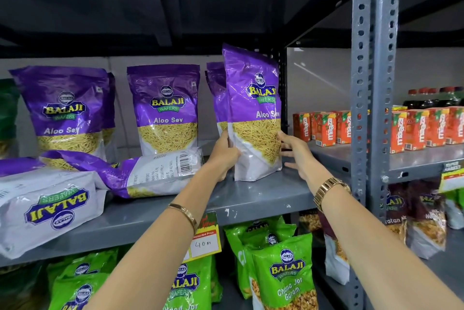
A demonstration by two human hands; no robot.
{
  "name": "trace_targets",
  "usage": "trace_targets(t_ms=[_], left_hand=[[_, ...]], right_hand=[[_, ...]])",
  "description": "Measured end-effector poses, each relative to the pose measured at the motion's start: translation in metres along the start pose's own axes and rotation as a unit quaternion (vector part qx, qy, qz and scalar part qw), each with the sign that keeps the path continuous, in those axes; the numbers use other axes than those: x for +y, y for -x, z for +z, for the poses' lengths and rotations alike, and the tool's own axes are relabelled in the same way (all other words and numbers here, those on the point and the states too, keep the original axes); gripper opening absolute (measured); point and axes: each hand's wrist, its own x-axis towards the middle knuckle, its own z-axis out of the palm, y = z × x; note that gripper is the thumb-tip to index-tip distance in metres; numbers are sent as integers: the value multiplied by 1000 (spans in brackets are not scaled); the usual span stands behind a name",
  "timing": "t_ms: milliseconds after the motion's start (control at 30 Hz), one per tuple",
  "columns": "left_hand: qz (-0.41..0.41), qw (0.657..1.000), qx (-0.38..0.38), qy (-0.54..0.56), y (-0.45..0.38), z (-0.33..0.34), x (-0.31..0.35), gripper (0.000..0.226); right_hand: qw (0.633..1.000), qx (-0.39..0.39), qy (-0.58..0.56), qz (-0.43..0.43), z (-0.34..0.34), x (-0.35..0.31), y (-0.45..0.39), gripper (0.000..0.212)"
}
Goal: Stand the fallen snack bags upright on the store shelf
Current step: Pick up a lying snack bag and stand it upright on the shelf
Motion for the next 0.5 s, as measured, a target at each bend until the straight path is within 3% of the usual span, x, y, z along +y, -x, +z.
trace_targets(t_ms=[133, 200, 367, 500], left_hand=[[17, 998, 48, -48, 3, 6, -3, 66], [17, 991, 84, -103, 5, 8, -3, 62], [-18, 970, 148, -194, 7, 8, -7, 34], [-84, 974, 140, -158, 6, 7, -10, 35]], right_hand=[[1000, 16, 11, 10, 1, 0, 1, 27], [1000, 8, 11, 5, 1, -1, 3, 18], [1000, -25, 11, 0, 2, 0, 2, 9], [999, -29, 19, 3, 2, 4, -1, 39]])
